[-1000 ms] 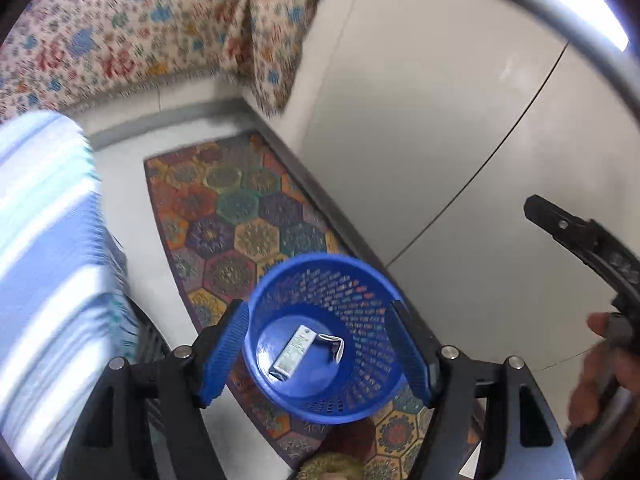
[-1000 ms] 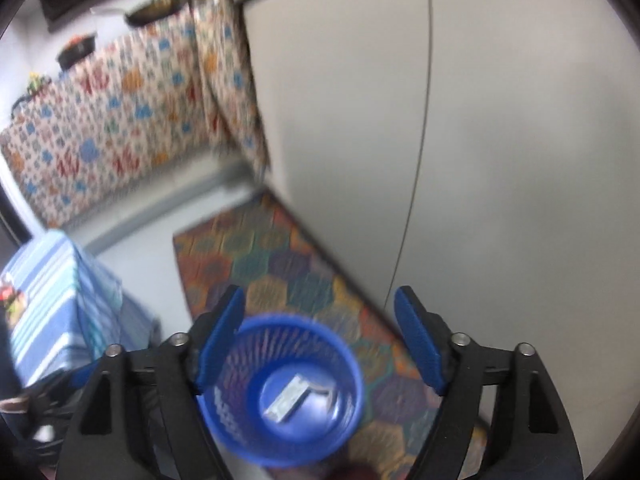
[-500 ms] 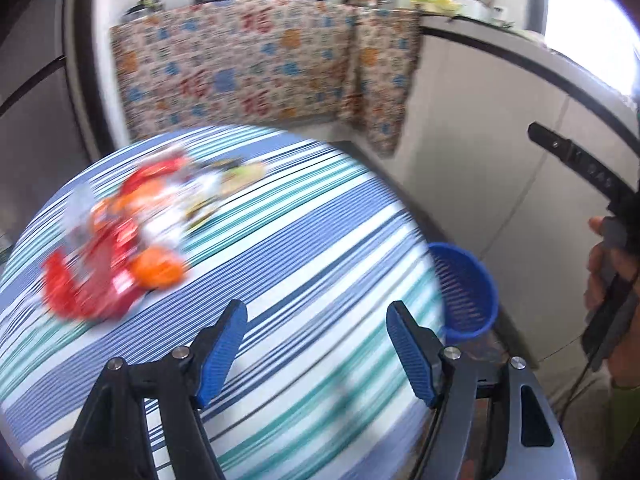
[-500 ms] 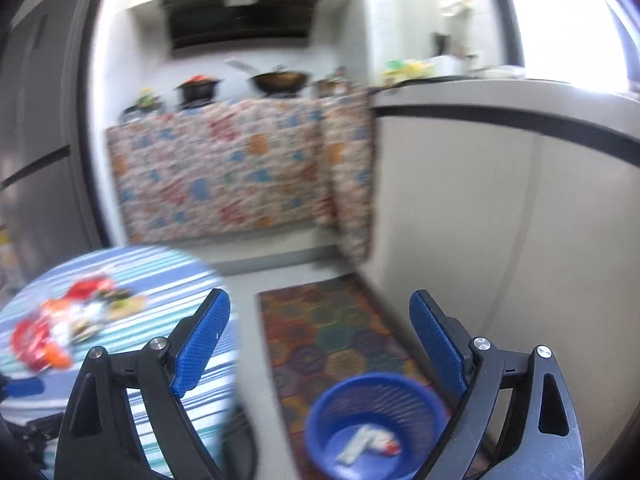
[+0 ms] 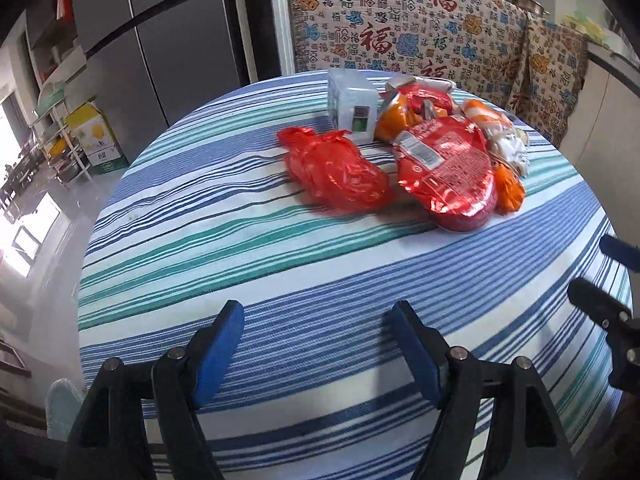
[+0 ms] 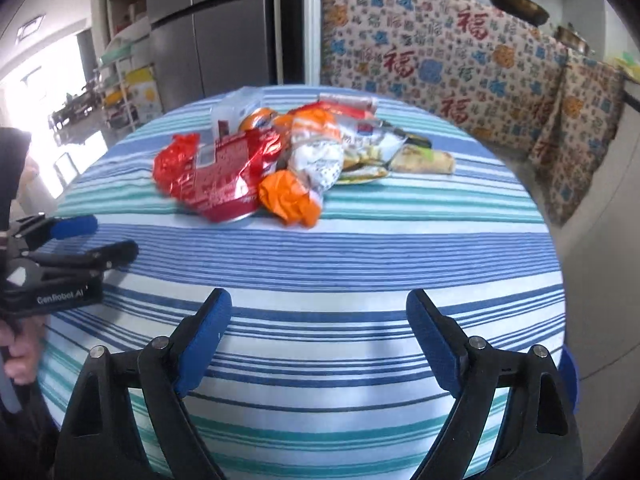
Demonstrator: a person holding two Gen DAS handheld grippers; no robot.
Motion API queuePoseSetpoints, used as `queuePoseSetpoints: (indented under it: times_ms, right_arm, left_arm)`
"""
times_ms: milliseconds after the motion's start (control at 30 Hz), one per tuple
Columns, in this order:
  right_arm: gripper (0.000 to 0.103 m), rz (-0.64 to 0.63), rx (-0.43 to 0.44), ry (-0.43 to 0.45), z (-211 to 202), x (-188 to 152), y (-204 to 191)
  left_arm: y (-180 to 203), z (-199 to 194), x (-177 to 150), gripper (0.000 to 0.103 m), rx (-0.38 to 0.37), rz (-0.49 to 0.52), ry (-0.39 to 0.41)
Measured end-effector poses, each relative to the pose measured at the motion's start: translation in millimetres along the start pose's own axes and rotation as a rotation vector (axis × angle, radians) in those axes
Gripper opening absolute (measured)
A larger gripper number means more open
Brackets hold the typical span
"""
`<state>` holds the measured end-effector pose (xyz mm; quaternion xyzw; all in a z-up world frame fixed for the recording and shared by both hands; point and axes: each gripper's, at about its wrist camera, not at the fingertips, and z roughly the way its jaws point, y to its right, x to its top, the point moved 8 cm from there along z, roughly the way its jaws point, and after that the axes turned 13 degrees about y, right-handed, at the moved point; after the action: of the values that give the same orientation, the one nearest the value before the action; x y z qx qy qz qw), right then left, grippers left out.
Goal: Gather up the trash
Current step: 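Return both tools to the table toward the red plastic bag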
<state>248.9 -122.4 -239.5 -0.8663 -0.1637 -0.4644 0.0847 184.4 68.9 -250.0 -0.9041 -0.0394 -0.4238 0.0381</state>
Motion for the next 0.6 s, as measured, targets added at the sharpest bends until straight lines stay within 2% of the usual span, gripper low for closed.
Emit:
queuePoseSetpoints:
  times_ms: [100, 133, 333, 600]
  right_arm:
    - [0.086, 0.049, 0.006, -0.069, 13, -10, 2]
    - [0.086, 0.065, 0.004, -0.086, 19, -13, 3]
    - [0.090, 0.047, -0.015, -0.113, 24, -14, 10]
    - [0.095, 0.043, -0.029, -0.099, 25, -11, 13]
  left_arm:
    - [-11, 9, 0, 0.100, 0.023, -0.044, -0.012]
    - [-14, 12, 1, 0.101, 0.024, -0.064, -0.023]
    - [-15, 22, 13, 0.103, 0.023, -0.060, -0.034]
    - [-16, 35, 25, 0.103, 0.019, -0.060, -0.028]
